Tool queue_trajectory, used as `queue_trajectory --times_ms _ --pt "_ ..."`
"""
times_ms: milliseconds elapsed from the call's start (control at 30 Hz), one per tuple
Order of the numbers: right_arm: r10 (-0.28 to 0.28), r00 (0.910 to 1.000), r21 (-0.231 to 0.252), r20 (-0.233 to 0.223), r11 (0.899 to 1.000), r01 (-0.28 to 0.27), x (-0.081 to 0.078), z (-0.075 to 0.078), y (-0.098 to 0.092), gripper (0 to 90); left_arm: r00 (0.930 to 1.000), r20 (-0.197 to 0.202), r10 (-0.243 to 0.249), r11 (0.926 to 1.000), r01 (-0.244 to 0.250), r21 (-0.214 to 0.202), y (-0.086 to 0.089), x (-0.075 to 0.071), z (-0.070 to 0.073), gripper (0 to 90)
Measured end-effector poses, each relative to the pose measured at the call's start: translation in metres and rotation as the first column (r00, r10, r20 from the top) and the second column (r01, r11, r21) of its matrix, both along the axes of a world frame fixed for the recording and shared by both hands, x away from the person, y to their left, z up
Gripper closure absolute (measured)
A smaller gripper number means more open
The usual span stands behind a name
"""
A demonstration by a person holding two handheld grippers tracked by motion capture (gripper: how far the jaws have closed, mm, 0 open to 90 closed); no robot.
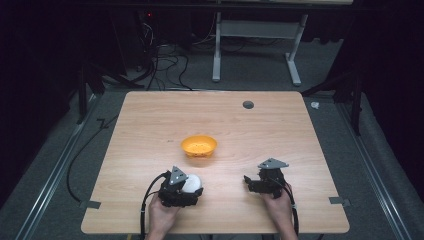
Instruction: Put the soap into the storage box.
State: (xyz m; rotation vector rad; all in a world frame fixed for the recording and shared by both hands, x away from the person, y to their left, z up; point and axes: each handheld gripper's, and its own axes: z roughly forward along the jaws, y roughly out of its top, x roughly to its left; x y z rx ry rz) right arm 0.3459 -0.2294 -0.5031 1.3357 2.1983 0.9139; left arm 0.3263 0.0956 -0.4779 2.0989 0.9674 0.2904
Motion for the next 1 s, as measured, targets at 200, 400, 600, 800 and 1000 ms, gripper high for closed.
queue_trajectory --times_ms 200,400,600,800,1000 --pt "0.000 1.0000 -0.004 -0.001 1.000 0.000 0.000 0.000 0.000 21.5 1.0000 0.003 -0.002 1.0000 0.002 -0.007 0.004 0.002 0.007 24.5" --pt "0.000 1.0000 0.000 0.000 1.000 0.000 0.000 0.000 0.000 21.5 1.0000 0.003 0.002 0.9998 -0.002 -0.022 0.006 0.004 0.012 24.5" --pt "0.002 1.0000 0.000 -0.001 1.000 -0.002 0.000 0.000 0.000 21.4 0.9999 0.012 0.000 0.9997 0.000 -0.024 0.006 0.007 0.017 24.5" --pt "0.002 1.0000 0.000 -0.002 1.000 -0.002 0.000 0.000 0.000 21.3 0.9998 0.018 0.005 0.9997 -0.004 -0.025 0.007 0.009 0.023 24.5" --pt "0.003 1.0000 0.002 -0.002 1.000 -0.003 0.000 0.000 0.000 21.2 0.9996 0.022 0.018 0.9988 -0.017 -0.046 0.008 0.013 0.030 24.5"
